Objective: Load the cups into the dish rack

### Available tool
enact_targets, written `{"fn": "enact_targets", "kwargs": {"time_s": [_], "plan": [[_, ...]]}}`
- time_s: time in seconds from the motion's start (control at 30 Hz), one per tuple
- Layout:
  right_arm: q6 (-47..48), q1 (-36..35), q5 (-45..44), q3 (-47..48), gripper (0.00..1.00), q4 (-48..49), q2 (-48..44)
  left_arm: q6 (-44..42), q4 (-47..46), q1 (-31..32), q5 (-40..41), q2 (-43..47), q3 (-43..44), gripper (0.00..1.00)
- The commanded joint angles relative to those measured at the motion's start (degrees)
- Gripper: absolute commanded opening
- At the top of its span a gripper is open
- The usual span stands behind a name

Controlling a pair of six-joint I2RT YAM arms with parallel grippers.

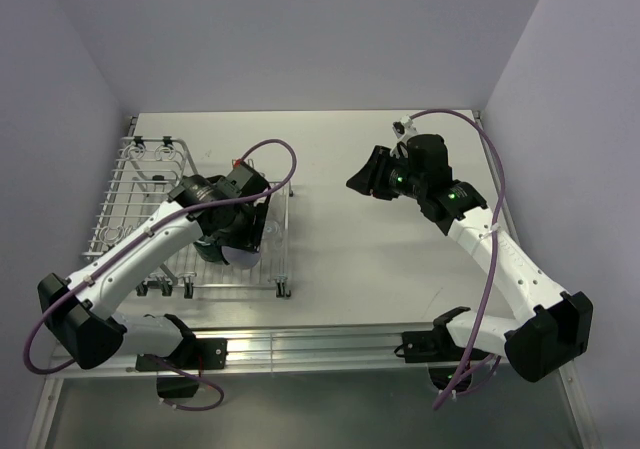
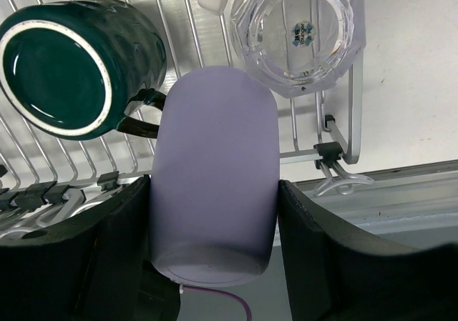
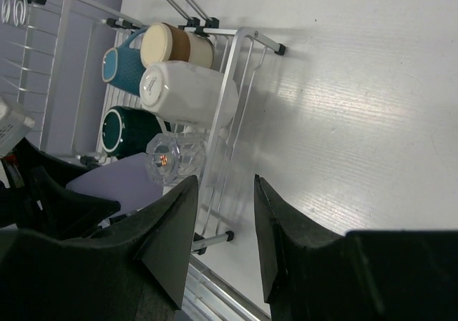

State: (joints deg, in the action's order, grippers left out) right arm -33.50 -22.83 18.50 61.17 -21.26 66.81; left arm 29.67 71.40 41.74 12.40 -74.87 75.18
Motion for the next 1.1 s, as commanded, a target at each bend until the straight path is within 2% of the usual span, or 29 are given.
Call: {"fn": "enact_targets", "kwargs": {"time_s": [0.0, 0.63, 1.07], "plan": [[0.98, 0.42, 0.31, 0.09, 0.45, 1.04, -0.01, 0.83, -0.38, 0.71, 1.48, -0.89, 0.41, 0.02], [0.98, 0.42, 1.01, -0.08, 0.45, 1.39, 1.40, 1.62, -2.23, 1.33, 2.10, -4.23, -1.88, 0.05], [0.98, 0.42, 1.10, -1.22, 0.45, 2.01, 1.57, 1.62, -3.19, 1.42, 2.01, -6.16, -3.19, 0.13]]}}
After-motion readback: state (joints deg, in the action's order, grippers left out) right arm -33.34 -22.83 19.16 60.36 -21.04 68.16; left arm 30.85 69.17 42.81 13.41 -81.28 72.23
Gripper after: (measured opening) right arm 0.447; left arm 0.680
